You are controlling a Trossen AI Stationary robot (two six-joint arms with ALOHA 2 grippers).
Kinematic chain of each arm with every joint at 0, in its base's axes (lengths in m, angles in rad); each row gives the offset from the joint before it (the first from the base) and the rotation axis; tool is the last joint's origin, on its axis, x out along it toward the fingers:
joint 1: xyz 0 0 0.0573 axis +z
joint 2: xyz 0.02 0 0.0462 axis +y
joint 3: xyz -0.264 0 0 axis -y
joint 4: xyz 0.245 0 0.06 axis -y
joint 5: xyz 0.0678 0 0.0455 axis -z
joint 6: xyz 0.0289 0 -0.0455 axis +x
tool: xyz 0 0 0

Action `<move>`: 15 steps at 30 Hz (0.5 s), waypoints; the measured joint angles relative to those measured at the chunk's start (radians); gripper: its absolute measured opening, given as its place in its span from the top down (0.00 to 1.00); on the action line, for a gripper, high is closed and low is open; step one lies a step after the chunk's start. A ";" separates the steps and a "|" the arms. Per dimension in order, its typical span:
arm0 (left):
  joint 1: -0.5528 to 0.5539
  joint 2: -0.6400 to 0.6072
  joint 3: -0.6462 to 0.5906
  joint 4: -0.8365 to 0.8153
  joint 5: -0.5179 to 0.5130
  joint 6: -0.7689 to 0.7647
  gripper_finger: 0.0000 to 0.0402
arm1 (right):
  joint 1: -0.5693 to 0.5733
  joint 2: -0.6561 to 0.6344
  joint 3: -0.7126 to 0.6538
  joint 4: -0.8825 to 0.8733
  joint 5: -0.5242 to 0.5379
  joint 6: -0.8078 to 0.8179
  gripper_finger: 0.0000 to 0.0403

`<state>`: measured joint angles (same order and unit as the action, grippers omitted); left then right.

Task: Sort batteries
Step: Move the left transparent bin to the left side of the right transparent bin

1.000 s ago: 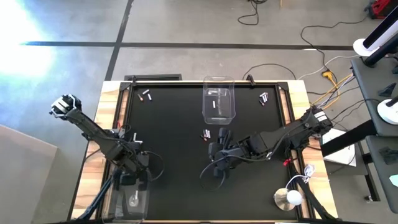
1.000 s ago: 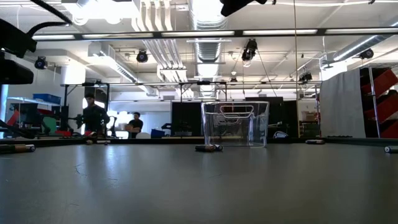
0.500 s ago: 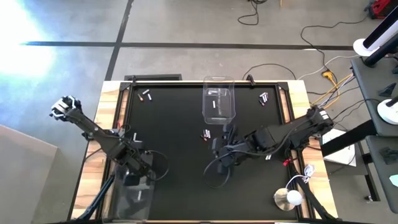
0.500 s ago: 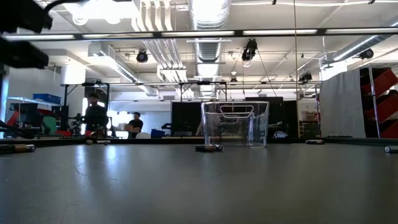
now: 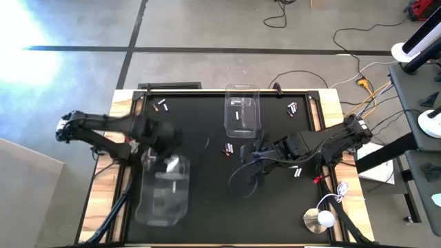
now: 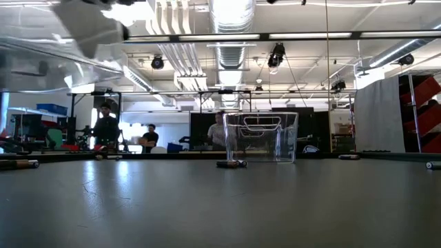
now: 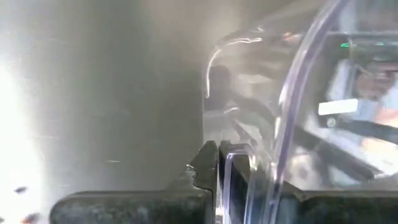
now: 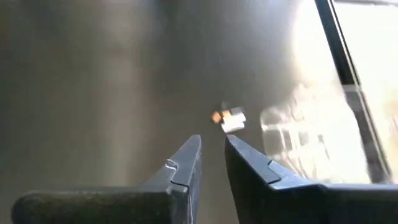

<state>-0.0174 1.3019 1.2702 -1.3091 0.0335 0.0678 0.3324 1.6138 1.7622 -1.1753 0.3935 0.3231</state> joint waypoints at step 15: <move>0.709 0.426 0.515 0.006 0.008 0.506 1.00 | -0.074 -0.025 -0.048 -0.103 -0.015 0.003 0.82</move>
<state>0.6917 1.7274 1.7855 -1.3031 0.0413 0.5736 0.2586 1.5893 1.7138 -1.2780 0.3783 0.3263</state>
